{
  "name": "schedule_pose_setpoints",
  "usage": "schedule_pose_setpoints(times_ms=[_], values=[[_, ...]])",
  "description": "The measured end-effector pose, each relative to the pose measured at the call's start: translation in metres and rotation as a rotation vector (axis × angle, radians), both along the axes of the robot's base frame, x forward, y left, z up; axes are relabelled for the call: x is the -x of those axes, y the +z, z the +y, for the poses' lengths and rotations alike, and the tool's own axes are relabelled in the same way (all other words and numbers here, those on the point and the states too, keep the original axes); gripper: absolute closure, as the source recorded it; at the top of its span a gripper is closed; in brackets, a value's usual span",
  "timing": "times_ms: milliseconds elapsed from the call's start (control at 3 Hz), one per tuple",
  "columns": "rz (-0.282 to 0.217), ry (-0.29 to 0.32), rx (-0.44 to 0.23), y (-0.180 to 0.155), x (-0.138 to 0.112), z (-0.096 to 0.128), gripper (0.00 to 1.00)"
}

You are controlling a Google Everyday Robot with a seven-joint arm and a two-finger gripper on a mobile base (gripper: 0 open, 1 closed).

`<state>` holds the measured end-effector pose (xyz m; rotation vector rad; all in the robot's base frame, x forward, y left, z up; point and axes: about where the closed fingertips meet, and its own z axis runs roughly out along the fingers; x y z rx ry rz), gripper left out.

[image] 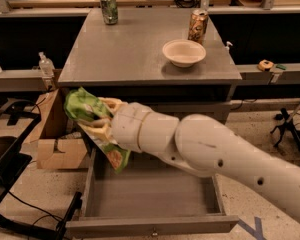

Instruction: Place green rice chip bag into middle drawer

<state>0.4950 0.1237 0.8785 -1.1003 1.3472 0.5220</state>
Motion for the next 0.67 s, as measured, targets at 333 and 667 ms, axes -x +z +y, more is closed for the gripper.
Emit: schedule_pose_setpoints(times_ms=[333,667], values=[[0.059,-0.017,-0.015,-0.063,-0.01,-0.037,1.0],[0.16,0.0,-0.005,-0.135,-0.03,-0.066,1.0]])
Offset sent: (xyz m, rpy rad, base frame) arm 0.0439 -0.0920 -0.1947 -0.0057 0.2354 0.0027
